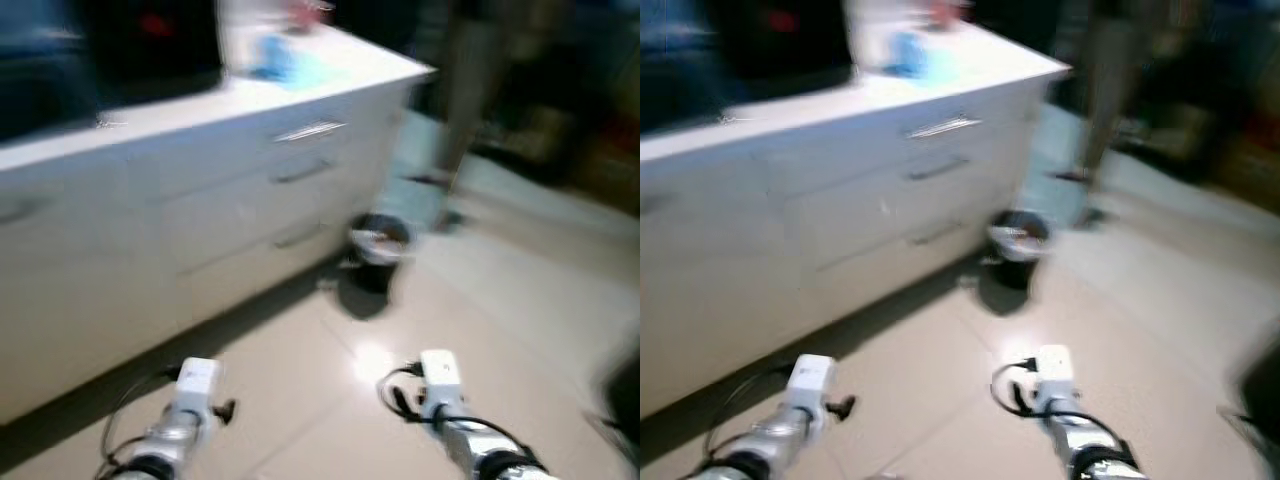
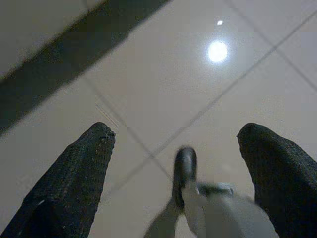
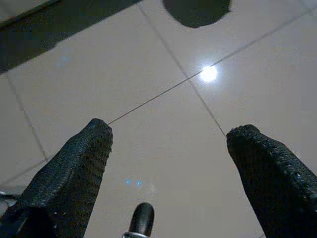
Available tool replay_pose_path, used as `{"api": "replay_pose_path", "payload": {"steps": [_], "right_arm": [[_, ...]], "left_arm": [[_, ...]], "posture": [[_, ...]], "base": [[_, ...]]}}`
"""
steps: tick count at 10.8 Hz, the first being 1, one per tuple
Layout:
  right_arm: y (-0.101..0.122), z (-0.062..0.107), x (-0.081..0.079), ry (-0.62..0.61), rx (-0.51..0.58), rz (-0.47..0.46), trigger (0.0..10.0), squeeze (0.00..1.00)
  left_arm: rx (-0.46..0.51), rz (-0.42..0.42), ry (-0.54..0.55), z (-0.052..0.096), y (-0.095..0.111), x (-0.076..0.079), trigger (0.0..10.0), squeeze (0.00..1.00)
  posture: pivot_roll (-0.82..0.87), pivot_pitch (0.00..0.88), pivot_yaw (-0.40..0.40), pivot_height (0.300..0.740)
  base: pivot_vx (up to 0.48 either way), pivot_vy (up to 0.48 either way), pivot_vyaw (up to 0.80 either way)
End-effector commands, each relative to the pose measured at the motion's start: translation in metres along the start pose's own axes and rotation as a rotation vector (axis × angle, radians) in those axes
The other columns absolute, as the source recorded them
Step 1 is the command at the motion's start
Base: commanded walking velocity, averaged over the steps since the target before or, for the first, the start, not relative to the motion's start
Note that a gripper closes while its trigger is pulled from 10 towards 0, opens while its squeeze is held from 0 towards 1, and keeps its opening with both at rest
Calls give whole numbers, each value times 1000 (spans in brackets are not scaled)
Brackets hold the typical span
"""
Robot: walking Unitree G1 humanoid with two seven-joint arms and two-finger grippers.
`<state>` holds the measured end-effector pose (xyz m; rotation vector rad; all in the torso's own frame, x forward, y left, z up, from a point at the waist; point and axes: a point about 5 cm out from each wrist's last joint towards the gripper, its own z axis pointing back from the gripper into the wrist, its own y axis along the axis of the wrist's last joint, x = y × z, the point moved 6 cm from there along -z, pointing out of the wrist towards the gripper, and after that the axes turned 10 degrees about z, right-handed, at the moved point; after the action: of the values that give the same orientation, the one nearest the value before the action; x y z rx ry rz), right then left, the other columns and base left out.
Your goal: Kitchen organization
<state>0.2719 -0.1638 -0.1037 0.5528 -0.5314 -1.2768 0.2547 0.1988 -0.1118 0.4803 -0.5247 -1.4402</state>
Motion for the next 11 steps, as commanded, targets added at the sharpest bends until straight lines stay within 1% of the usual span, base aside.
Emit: {"api": "replay_pose_path", "payload": {"steps": [1,3,5,6,7,8,9,10,11], "right_arm": [[1,0,-2,7,2,9,10000,0],[1,-1,-3,9,3,12,10000,0],[3,-1,-3,9,12,33,10000,0],[8,-1,-1,6,29,19,10000,0],[17,0,3,4,71,1,10000,0],[42,0,5,26,174,-14,10000,0],[54,1,4,40,222,-18,10000,0],[87,6,0,83,359,-47,10000,0],[104,9,0,94,422,-88,10000,0]], "left_arm": [[-14,-10,4,0,-3,-2,10000,0],[-21,-8,3,1,-5,-3,10000,0],[2,9,7,0,1,-2,10000,0],[32,28,1,0,9,-1,10000,0],[105,33,-34,-1,30,5,10000,0],[251,-11,-74,3,71,9,10000,0],[289,41,-79,5,82,7,10000,0],[387,101,-101,11,111,6,10000,0],[441,89,-91,15,124,4,10000,0]], "posture": [[109,0,-70,740],[110,0,-70,740],[108,0,-72,740],[104,0,-71,740],[101,0,-66,740],[98,0,-60,740],[95,0,-58,740],[99,0,-58,740],[97,0,-62,740]], "base": [[0,0,788],[0,0,784],[0,0,781],[0,0,775],[0,0,756],[0,0,738],[0,0,725],[0,0,0],[0,0,0]]}}
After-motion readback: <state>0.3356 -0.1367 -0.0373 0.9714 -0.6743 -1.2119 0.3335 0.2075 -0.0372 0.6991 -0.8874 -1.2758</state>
